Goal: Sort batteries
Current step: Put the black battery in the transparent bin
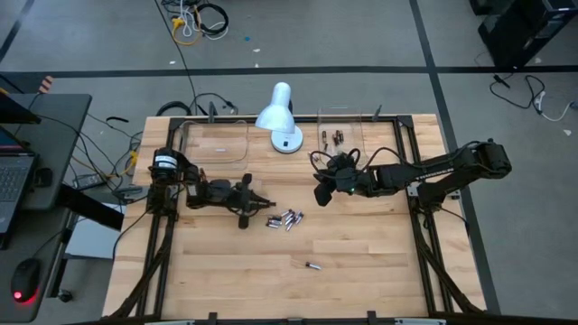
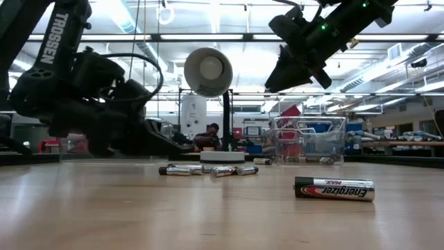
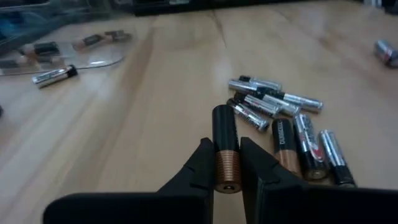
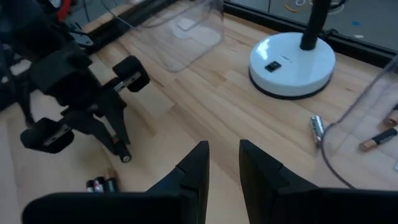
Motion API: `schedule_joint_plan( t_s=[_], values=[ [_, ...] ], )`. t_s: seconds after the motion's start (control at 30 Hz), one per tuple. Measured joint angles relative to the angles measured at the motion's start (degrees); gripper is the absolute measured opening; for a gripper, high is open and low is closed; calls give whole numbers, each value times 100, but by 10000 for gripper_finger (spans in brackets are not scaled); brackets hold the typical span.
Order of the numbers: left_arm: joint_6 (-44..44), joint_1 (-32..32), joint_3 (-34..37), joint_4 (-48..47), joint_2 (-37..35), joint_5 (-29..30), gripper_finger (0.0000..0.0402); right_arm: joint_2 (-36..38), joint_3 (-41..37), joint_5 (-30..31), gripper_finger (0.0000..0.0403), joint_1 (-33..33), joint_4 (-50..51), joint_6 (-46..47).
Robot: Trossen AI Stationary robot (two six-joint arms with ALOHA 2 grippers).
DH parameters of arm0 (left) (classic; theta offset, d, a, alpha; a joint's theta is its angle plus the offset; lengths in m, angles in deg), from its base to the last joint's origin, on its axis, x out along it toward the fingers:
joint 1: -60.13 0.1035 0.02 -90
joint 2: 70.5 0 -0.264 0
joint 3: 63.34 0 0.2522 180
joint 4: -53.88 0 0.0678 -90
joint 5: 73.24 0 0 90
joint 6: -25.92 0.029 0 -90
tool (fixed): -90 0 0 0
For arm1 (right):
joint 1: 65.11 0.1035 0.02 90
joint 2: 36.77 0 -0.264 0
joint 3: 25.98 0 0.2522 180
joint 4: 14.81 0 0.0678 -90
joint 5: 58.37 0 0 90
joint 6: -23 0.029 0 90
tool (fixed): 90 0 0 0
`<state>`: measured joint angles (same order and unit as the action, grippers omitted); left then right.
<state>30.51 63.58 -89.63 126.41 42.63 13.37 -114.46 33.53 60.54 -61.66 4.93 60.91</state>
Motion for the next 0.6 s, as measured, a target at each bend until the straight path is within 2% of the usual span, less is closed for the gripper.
schedule_joint_plan(
  t_s=[0.07, 0.3, 0.37, 0.47, 0.6],
  values=[
    [-88, 0, 112, 272, -9, 14, 32, 0, -1, 56, 74, 62, -125, -23],
    [-313, -39, 149, 311, -405, -189, 32, -7, -2, 433, 74, 370, -592, -616],
    [-386, -72, 92, 315, -595, -398, 32, -8, -1, 414, 74, 509, -842, -1111],
    [-376, -142, 20, 323, -889, -698, 34, -146, 5, -2, 74, 840, -1399, -2242],
    [-197, -170, 30, 331, -1311, -748, 34, -605, 1, -127, 74, 1229, -2423, -3335]
  ],
)
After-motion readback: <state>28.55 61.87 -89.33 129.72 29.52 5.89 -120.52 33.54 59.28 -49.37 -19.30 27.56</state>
